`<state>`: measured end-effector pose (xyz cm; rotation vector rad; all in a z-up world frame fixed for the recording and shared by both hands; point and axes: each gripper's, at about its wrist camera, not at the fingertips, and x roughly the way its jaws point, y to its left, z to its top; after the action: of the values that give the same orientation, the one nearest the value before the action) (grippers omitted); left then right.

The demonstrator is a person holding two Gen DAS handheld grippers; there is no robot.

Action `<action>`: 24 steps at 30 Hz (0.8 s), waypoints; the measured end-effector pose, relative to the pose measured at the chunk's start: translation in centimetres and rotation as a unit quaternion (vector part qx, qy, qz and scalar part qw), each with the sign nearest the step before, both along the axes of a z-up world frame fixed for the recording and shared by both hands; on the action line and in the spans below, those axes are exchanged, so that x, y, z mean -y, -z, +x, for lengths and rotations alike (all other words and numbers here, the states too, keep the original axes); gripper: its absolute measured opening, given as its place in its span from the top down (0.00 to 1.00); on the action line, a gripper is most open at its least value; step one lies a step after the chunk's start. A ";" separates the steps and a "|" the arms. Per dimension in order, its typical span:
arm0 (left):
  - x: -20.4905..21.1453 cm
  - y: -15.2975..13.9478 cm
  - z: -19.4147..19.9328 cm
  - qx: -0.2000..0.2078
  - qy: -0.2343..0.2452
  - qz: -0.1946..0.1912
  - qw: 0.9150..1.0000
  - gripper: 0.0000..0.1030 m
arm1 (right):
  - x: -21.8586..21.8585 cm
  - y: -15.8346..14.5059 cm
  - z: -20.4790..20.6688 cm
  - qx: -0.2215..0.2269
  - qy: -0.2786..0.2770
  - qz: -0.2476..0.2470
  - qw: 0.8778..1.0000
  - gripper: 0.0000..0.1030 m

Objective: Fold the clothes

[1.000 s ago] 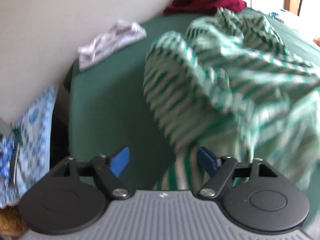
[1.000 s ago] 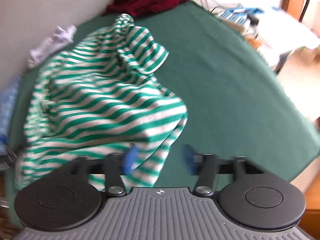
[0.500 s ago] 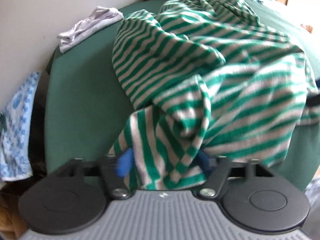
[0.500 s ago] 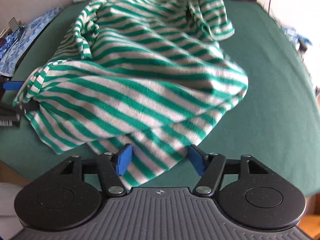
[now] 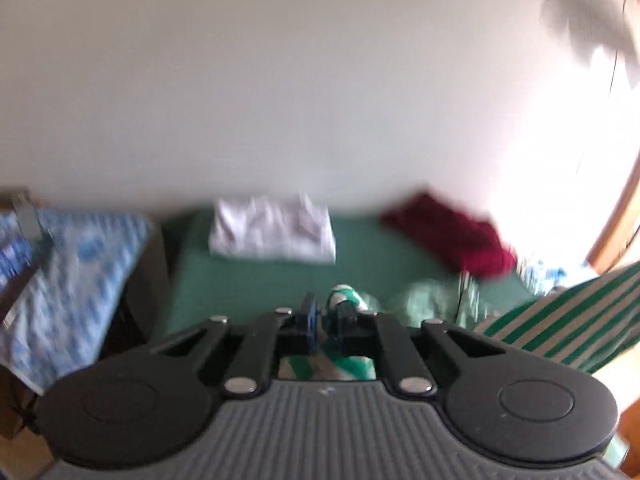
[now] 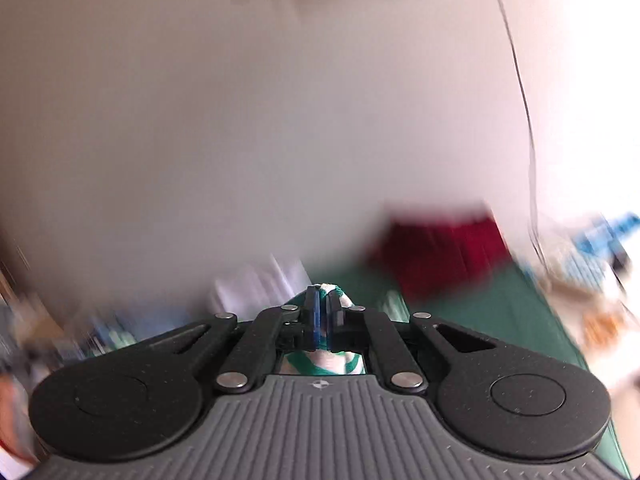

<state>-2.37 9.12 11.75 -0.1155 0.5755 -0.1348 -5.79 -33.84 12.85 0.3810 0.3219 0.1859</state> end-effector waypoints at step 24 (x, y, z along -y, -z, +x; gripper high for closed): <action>7.0 17.4 -9.6 -0.177 0.080 0.123 0.973 0.24 | 0.4 15.4 -1.6 -0.299 0.001 -0.255 0.920 0.76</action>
<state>-12.00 2.16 -5.63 0.1524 0.9528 -0.1997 -7.37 -34.22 -2.60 -0.0931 0.9508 -0.0277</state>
